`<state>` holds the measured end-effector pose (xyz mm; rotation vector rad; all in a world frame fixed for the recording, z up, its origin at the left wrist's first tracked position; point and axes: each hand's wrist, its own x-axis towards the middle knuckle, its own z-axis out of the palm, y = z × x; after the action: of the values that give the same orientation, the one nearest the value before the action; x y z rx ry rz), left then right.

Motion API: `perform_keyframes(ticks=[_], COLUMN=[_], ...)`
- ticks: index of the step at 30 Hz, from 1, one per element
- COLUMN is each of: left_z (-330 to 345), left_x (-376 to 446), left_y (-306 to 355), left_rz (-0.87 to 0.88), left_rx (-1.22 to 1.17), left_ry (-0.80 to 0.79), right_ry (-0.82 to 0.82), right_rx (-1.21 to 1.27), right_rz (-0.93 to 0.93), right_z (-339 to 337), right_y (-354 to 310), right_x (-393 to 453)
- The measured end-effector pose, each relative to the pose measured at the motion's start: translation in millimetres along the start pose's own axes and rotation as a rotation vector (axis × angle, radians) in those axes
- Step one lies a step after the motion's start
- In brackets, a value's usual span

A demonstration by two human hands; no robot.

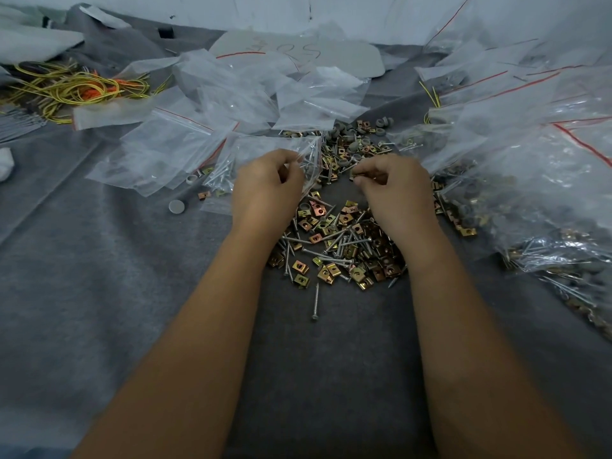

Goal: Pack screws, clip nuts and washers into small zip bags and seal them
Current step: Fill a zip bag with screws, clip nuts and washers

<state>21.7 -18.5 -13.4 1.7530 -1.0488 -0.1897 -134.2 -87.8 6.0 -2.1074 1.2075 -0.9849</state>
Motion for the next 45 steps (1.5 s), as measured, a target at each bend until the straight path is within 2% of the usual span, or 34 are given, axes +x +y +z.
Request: perform_keyframes(ticks=[9, 12, 14, 17, 19, 21, 23, 28, 33, 36, 41, 45], left_z=[-0.1, -0.1, -0.2, -0.4, -0.7, -0.9, -0.6, -0.4, -0.4, -0.2, -0.6, -0.6], left_x=[-0.4, -0.7, -0.5, -0.1, 0.4, 1.0, 1.0, -0.2, 0.2, -0.2, -0.9, -1.6], left_y=[2.0, 2.4, 1.7, 0.9, 0.8, 0.8, 0.5, 0.7, 0.9, 1.0, 1.7, 1.5], left_rz=[0.01, 0.01, -0.01, -0.04, -0.052, -0.054, -0.048, -0.056, -0.054, -0.059, -0.042, -0.008], left_rx=[-0.043, -0.071, -0.099, -0.133, -0.136, -0.136, -0.135, -0.145, -0.155, -0.148, -0.094, -0.037], left_ry=[-0.018, -0.016, 0.014, 0.071, 0.086, 0.079, 0.064, 0.039, 0.035, 0.03, 0.021, 0.021], right_ry=[0.018, -0.001, 0.056, 0.092, -0.025, -0.214, -0.338, -0.373, -0.411, -0.339, -0.12, -0.024], right_rx=[0.124, 0.167, 0.171, 0.031, -0.155, -0.386, -0.481, -0.361, -0.423, -0.397, 0.038, 0.185], right_rz=[-0.197, -0.195, -0.194, -0.144, -0.073, -0.004, 0.04, 0.078, 0.044, -0.041, 0.016, -0.03], right_z=[27.4, 30.8, 27.1, 15.5, 6.2, -2.2, -8.3, -14.3, -12.2, -6.8, 0.2, 2.3], right_y=[-27.8, -30.4, -28.3, -22.6, -15.2, -11.2, -10.8, -12.8, -11.8, -8.1, -11.3, -16.1], right_x=[-3.1, -3.1, -2.7, -1.9, -1.1, -1.0, -1.1, -0.2, 0.4, -1.4, -1.4, -1.9])
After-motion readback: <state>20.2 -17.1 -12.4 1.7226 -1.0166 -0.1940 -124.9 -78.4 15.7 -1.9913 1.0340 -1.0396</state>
